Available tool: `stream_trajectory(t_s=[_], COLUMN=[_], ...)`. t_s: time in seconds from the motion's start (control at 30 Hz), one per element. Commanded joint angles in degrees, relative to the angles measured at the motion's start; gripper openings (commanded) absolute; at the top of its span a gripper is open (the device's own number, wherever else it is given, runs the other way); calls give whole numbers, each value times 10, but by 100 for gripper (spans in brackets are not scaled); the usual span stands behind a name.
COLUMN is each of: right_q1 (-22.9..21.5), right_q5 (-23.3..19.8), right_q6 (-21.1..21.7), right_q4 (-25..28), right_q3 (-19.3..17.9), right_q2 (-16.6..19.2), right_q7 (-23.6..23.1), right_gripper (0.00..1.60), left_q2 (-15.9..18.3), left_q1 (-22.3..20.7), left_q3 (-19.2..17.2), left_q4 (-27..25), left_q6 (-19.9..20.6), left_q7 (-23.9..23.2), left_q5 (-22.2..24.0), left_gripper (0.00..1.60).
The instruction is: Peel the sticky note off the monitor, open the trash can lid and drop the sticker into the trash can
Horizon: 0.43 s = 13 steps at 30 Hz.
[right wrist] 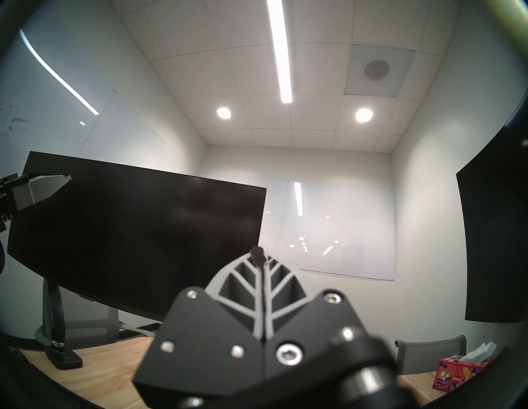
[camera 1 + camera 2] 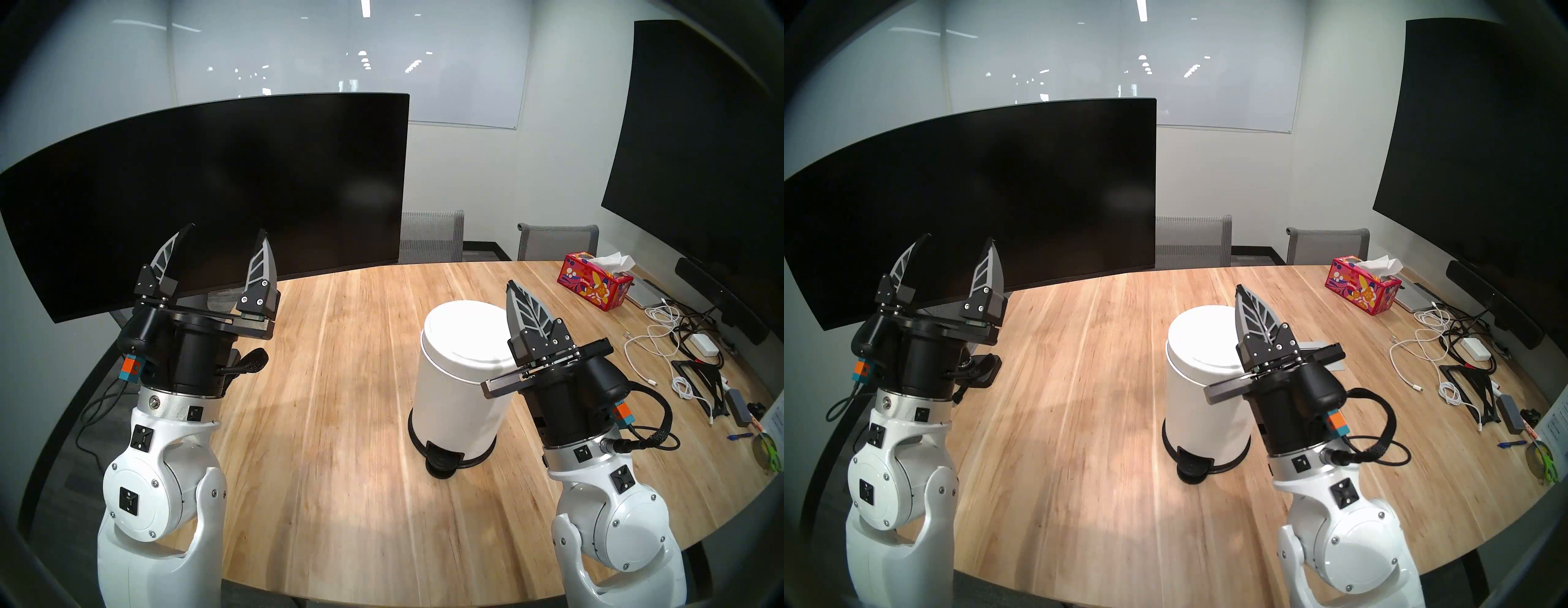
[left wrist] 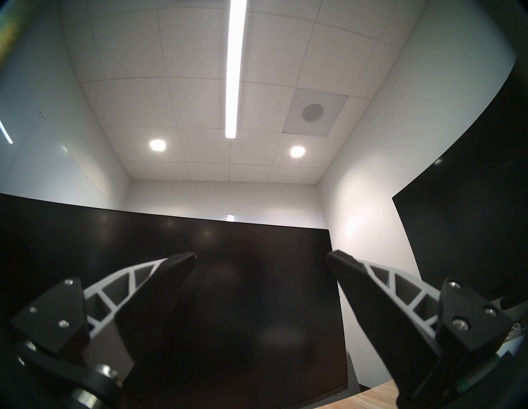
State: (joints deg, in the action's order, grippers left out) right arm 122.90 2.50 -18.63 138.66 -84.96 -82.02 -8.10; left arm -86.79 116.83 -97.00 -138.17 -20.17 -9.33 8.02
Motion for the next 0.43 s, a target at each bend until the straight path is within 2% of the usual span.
stream_trajectory(t_s=[0.0,0.4], right_q1=[-3,-3], right_q5=[-1,0], right_q6=[-3,-3], right_q4=[13,13], right_q3=[1,2], right_q2=[0,0], right_q7=[0,1], right_gripper=[0,0], left_q2=[1,0], left_q1=[0,0], left_q3=[-2,-2], left_q4=[-15,-15], left_q6=[-3,-3], left_q7=[-1,-2], left_q5=[0,1], left_gripper=[160,160])
